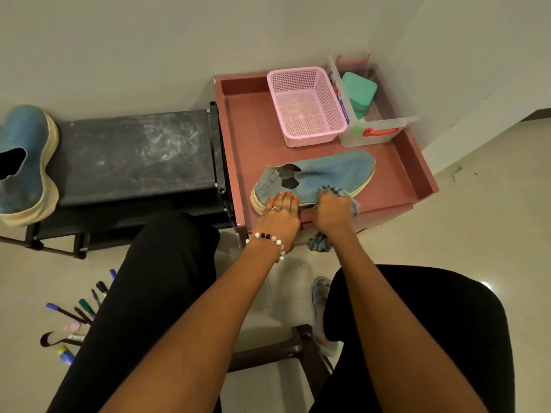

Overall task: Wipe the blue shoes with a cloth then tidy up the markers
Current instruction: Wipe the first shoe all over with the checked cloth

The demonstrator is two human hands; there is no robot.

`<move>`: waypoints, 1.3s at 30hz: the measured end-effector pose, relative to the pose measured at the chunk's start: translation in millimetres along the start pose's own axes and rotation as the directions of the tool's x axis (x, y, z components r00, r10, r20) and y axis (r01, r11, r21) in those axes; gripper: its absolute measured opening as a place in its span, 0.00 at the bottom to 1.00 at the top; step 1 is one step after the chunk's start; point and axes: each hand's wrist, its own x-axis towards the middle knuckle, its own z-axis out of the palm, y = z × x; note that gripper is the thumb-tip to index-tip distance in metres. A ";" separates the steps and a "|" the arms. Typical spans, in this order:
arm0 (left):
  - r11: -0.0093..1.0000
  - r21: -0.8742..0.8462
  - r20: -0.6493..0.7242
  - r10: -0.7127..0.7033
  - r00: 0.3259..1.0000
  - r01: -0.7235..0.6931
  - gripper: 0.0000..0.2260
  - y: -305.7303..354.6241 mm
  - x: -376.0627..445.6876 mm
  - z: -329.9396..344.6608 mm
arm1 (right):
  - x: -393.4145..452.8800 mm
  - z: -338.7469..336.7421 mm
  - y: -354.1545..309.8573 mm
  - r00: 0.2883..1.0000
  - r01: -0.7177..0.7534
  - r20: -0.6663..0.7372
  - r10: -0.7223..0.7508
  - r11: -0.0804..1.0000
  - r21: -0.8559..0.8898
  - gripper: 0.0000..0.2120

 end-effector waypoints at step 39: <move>0.999 0.033 -0.035 -0.022 0.999 0.024 0.30 4.2 -3.7 6.4 | 7.9 -44.4 79.1 0.998 -0.006 0.060 0.017 0.982 -0.189 0.30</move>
